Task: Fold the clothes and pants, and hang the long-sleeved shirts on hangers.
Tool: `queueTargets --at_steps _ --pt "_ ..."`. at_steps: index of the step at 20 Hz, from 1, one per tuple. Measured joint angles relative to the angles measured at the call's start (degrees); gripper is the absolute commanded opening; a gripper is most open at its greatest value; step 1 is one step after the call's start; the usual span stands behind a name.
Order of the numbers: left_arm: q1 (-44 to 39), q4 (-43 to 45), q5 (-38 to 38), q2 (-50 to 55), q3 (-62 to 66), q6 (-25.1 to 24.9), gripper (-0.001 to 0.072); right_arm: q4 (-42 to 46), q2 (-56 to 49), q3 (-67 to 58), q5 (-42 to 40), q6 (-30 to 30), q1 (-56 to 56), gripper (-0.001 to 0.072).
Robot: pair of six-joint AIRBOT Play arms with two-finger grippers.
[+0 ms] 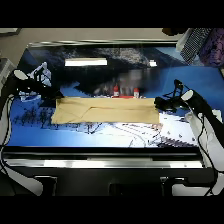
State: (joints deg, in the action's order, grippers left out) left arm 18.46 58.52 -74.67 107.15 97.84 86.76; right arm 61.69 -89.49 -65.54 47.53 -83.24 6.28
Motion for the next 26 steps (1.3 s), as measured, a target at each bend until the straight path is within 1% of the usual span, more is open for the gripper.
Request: queueTargets --at_steps 1,2,3,4,5,6,7,8,10,11,14,17,19,20,21,22,23,24,25,26 --pt "-0.15 0.02 -0.09 0.72 0.52 0.00 0.0344 -0.37 -0.24 -0.07 -0.24 -0.11 0.00 0.0262" --pt "-0.26 0.02 -0.31 1.22 0.94 0.02 0.0346 -0.74 -0.44 -0.26 -0.28 -0.39 0.00 0.0364" --pt "-0.28 0.04 -0.35 1.55 1.44 0.04 0.0413 -0.98 -0.59 -0.79 -0.07 -0.90 0.04 0.0429" --pt "-0.26 0.09 -0.44 1.66 1.95 0.39 0.0455 -1.07 -0.68 -1.68 0.92 -1.49 0.24 0.0482" --pt "-0.15 0.44 -0.70 1.53 2.56 0.76 0.0456 -1.03 -0.74 -3.06 2.56 -2.45 0.74 0.0502" --pt "-0.02 1.29 -1.05 1.14 3.19 1.33 0.0483 -0.76 -0.81 -4.55 4.24 -3.28 1.62 0.0572" --pt "0.11 2.14 -1.36 0.42 3.91 1.88 0.0530 -0.55 -0.83 -6.10 6.10 -4.15 3.08 0.0585" --pt "0.15 3.43 -1.62 -0.39 4.46 2.10 0.0532 -0.70 -0.87 -7.17 7.54 -4.76 4.81 0.0586" --pt "0.22 6.16 -3.02 -2.51 5.22 2.51 0.0532 -3.74 -1.73 -8.59 10.45 -4.61 9.20 0.0603" --pt "0.17 7.54 -3.34 -3.67 5.49 2.84 0.0532 -6.19 -2.67 -9.03 12.22 -3.50 11.37 0.0618" --pt "-0.15 10.58 -4.26 -6.47 5.88 3.10 0.0532 -12.37 -6.67 -9.68 17.55 0.72 14.80 0.0633" --pt "-0.61 12.15 -4.68 -7.93 6.03 3.21 0.0532 -16.06 -10.36 -9.92 20.33 4.15 14.80 0.0633" --pt "-1.05 12.61 -4.72 -8.33 6.03 3.23 0.0532 -17.75 -12.28 -10.01 21.09 5.33 13.68 0.0628" --pt "-1.29 12.79 -4.76 -8.48 6.03 3.23 0.0532 -18.47 -13.05 -10.08 21.16 5.97 12.90 0.0612" --pt "-1.55 12.90 -4.76 -8.59 6.03 3.23 0.0532 -19.41 -13.70 -10.12 21.38 6.32 12.09 0.0553" --pt "-1.75 13.14 -4.81 -8.61 6.03 3.23 0.0531 -19.54 -14.25 -10.12 21.29 6.64 11.21 0.0471" --pt "-1.97 13.18 -4.83 -8.70 6.03 3.23 0.0527 -19.56 -14.69 -10.12 21.05 6.75 10.49 0.0296" --pt "-2.19 13.16 -4.85 -8.76 6.05 3.23 0.0472 -19.10 -15.02 -10.10 20.37 7.08 9.77 0.0086" --pt "-2.38 13.18 -4.85 -8.76 6.03 3.26 0.0247 -18.67 -15.32 -10.03 19.85 7.21 9.16 0.0030" --pt "-2.64 13.16 -4.87 -8.76 6.05 3.26 0.0022 -18.64 -15.32 -10.03 19.58 7.41 8.76 0.0029"
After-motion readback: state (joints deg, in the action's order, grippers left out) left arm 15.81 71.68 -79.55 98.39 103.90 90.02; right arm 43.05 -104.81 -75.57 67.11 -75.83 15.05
